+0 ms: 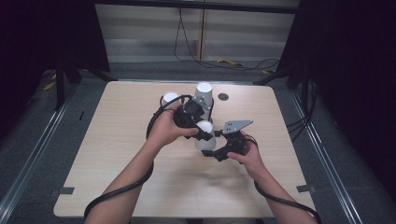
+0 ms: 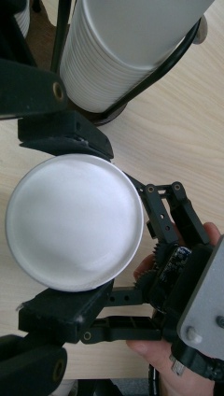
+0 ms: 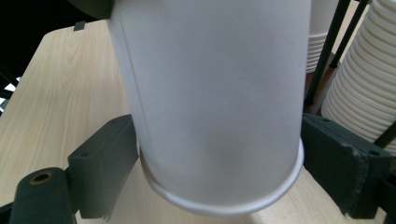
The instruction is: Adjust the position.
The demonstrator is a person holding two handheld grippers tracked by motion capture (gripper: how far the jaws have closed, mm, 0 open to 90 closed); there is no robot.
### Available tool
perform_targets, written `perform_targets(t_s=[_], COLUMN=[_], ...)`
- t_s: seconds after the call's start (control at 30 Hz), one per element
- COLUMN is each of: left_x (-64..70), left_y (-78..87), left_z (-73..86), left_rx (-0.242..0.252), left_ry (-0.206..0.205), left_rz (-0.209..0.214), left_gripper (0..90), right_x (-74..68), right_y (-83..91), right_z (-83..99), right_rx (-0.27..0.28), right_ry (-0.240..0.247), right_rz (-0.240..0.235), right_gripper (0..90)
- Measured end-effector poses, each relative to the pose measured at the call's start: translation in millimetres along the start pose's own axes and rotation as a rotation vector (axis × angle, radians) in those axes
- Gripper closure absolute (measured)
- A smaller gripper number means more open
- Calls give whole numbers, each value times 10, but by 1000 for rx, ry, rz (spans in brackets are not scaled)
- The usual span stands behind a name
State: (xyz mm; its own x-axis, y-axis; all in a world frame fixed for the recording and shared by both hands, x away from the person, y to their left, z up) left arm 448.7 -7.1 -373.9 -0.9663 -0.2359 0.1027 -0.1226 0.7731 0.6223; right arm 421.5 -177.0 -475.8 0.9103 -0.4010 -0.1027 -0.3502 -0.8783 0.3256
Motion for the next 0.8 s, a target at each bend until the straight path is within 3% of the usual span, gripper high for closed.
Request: perform_targets(t_s=[0.63, 0.8], left_x=[6, -1], left_y=[-9, -7], left_z=[-13, 5], left_rx=[12, 5], left_ry=[2, 8], left_rz=[23, 24], left_gripper=[333, 331], right_x=[-4, -6], right_y=[-17, -28], right_z=[20, 26], right_rx=[-2, 0], right_ry=[-8, -19], right_rz=[-2, -8], right_gripper=[135, 173])
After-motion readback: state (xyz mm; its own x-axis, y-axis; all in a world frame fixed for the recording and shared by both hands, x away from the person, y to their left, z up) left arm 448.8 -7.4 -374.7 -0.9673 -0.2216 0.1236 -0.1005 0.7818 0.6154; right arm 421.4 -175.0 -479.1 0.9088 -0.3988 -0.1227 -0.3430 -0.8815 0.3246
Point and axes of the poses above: each handheld gripper's, and its own axes: y roughly backward along the jaws, z roughly out of its underside, x roughly to its right, the point moved 2 cm from there along -y, roughly forward along the jaws, and after that the axes turned 10 degrees about x, right-handed, at the moved point
